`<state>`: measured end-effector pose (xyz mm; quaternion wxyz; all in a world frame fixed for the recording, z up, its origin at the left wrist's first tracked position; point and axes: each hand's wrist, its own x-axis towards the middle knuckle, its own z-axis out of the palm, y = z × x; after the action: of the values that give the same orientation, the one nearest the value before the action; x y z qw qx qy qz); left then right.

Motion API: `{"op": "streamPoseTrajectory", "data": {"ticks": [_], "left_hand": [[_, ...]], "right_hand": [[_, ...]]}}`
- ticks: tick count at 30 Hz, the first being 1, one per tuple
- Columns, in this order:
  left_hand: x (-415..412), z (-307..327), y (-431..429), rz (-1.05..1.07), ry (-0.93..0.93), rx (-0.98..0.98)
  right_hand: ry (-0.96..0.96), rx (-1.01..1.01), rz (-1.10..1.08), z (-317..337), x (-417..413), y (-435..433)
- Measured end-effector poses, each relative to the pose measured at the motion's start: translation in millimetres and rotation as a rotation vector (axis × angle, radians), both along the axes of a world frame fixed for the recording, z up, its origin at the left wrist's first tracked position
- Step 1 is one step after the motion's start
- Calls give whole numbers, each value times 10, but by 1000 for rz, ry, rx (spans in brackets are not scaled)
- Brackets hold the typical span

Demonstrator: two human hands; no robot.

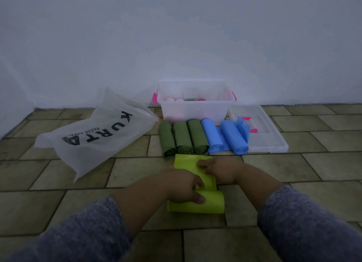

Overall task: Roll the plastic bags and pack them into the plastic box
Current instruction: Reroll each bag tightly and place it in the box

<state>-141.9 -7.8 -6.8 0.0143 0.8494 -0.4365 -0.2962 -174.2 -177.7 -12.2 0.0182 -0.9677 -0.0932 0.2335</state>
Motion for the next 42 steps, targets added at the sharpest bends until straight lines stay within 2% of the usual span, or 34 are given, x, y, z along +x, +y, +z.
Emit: {"op": "streamPoseTrajectory", "data": {"ticks": [2,4,6,8,11,13,15,17,21,24,27,34,37,39,42], "left_hand": [[41,4,-8,91,34,-47],[80,4,-21,92,33,-46],[119,7,-35,95,35,-49],[143,9,-47,98,29,-56],[161,-1,-52,89,-3,-57],[173,-9,-44,99,0,-53],[186,-12,-42,99,10,-25],[185,-10,-42,92,-19,10],[153,37,33,103,-276,-126],[132,50,161,54,-222,-185],[118,25,232,32,-217,-142],[167,21,207,185,-113,-165],[135,5,221,168,-278,-172],[104,-47,239,141,-377,-251],[82,-99,261,132,-374,-269]], "right_hand": [[-21,54,-40,17,-5,-4],[-26,167,-134,22,-8,4],[-9,364,-312,53,-16,3],[-84,572,-477,78,-57,-17],[-259,670,-505,120,-156,-75],[-206,649,-463,159,-233,-86],[-43,566,-393,173,-292,-66],[40,538,-368,182,-328,-38],[25,495,-363,220,-307,-39],[40,472,-369,222,-289,-28],[1,464,-397,217,-288,-28],[-229,431,-392,148,-358,6],[-254,444,-394,119,-380,-12],[-276,444,-404,93,-365,-27],[-300,404,-394,44,-346,-27]]}}
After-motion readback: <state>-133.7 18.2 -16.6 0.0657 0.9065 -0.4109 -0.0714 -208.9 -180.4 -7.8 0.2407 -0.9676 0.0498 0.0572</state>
